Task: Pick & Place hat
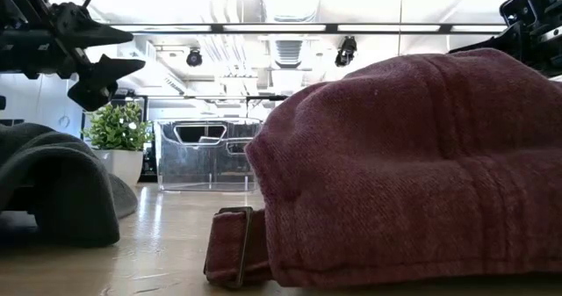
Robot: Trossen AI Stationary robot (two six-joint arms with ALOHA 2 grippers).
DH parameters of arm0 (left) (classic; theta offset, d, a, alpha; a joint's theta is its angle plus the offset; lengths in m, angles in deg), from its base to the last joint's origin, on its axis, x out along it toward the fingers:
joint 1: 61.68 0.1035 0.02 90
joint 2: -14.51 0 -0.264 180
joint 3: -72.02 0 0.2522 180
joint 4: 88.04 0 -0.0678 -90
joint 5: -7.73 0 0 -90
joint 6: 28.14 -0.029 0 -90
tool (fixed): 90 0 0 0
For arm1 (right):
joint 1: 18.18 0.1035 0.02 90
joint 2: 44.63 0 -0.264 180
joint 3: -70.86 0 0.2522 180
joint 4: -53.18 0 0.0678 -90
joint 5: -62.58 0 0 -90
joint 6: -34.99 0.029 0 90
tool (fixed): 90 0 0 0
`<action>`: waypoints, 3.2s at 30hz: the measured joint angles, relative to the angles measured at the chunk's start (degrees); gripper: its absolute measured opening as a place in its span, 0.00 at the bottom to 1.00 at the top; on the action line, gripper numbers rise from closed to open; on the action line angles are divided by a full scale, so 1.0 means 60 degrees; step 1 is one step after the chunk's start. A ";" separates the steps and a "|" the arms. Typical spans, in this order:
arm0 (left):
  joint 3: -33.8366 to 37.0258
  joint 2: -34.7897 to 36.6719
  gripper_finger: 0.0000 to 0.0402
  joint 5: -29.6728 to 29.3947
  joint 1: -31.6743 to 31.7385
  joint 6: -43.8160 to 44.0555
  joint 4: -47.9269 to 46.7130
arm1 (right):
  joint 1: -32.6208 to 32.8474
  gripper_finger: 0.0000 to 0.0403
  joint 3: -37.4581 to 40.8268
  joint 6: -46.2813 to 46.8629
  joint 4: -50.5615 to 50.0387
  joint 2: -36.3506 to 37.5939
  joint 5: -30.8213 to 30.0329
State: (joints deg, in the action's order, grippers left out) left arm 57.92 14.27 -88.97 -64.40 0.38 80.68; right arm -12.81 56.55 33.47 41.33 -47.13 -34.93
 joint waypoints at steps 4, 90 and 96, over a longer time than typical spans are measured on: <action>0.0000 -0.0003 0.50 0.0000 -0.0001 0.0000 0.0000 | -0.0002 0.11 0.0002 0.0000 0.0000 -0.0002 0.0000; 0.0000 -0.0112 0.50 -0.0011 -0.0001 0.0363 0.0000 | -0.0055 0.46 -1.0495 0.9678 0.1064 -1.6960 0.4727; 0.0000 -0.0116 0.50 -0.0211 0.0003 0.5124 0.0577 | -0.0072 0.46 -1.2360 0.8467 -0.0649 -1.8103 0.5252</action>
State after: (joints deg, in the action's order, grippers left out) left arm 57.92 13.58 -90.24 -64.38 31.12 84.14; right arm -13.24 -17.61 84.28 37.43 -155.75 -3.42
